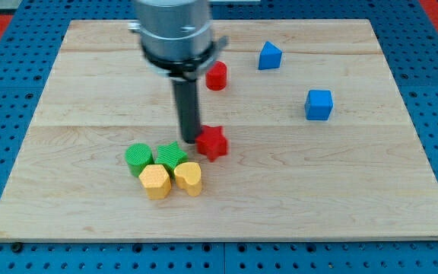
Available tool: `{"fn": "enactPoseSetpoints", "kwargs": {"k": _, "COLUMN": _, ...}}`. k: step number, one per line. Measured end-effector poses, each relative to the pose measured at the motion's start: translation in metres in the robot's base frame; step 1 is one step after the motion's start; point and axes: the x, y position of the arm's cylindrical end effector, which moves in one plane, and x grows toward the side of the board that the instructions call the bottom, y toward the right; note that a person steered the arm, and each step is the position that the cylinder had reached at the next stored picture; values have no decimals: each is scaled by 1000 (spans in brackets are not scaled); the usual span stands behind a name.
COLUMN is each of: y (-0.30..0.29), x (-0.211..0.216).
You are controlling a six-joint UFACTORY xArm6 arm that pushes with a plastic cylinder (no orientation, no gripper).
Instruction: Move the red star to the horizontal left side of the blue triangle
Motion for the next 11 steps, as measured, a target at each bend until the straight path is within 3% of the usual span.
{"fn": "enactPoseSetpoints", "kwargs": {"k": 1, "y": 69, "x": 7}}
{"fn": "enactPoseSetpoints", "kwargs": {"k": 3, "y": 33, "x": 10}}
{"fn": "enactPoseSetpoints", "kwargs": {"k": 4, "y": 63, "x": 60}}
{"fn": "enactPoseSetpoints", "kwargs": {"k": 5, "y": 101, "x": 84}}
{"fn": "enactPoseSetpoints", "kwargs": {"k": 8, "y": 95, "x": -29}}
{"fn": "enactPoseSetpoints", "kwargs": {"k": 11, "y": 78, "x": -38}}
